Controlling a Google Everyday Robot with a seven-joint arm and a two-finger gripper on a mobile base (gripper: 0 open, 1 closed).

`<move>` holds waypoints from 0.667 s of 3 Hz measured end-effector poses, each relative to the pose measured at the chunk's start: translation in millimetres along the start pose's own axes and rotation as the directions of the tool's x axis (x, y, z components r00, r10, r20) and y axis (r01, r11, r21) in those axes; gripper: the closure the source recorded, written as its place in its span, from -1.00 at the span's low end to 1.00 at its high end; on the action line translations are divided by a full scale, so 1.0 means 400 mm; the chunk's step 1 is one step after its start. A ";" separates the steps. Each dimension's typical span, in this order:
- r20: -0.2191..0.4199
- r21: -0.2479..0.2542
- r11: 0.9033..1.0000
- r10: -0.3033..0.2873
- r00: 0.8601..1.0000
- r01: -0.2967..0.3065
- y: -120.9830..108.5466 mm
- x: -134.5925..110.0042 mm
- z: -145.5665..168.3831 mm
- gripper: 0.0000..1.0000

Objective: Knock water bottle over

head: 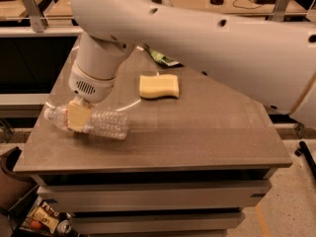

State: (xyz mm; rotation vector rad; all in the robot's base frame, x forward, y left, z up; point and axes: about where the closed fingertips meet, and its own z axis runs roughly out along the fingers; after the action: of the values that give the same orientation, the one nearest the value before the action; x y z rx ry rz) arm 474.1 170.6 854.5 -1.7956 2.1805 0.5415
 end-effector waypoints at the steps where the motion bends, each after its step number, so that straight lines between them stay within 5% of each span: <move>1: 0.044 -0.053 0.998 -0.010 0.999 0.013 0.009 -0.019 0.054 1.00; 2: 0.044 -0.053 0.998 -0.011 0.999 0.013 0.010 -0.022 0.049 0.66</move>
Offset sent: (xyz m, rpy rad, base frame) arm -0.0027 0.0170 -0.0161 0.0538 0.0350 0.0284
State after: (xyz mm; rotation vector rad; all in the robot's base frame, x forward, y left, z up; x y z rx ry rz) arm 471.4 187.6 841.0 -1.8050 2.1448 0.6364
